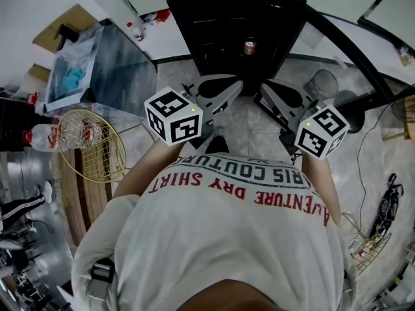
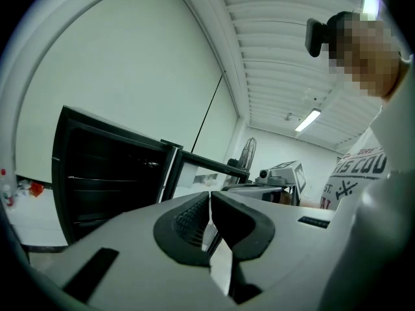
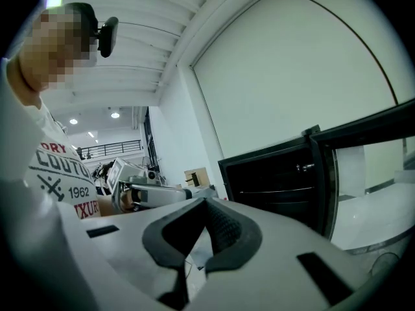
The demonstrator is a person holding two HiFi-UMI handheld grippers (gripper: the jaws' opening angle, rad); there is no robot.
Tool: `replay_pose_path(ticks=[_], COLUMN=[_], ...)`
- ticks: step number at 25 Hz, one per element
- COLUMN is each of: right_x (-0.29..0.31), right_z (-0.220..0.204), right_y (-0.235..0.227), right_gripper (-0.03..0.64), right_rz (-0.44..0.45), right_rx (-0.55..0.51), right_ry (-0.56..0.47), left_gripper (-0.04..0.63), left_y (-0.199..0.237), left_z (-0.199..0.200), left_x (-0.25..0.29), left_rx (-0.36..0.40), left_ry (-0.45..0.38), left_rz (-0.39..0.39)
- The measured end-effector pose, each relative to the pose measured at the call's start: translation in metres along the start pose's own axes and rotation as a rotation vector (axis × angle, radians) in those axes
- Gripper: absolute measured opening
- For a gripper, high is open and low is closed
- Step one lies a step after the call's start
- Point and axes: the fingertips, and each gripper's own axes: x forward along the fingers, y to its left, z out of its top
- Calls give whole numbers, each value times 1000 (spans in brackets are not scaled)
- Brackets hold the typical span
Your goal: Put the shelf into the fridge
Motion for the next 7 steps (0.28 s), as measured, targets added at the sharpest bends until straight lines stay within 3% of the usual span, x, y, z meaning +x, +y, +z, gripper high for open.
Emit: replay_pose_path(ticks=[7], right_x=[-9], right_z=[2], right_y=[16], right_gripper=[23], right_rz=[-3], right_rx=[-11], right_ry=[14], left_gripper=[34], left_y=[-19], left_z=[-2], left_x=[-11], left_rx=[14], left_ry=[14], left_rz=[-8])
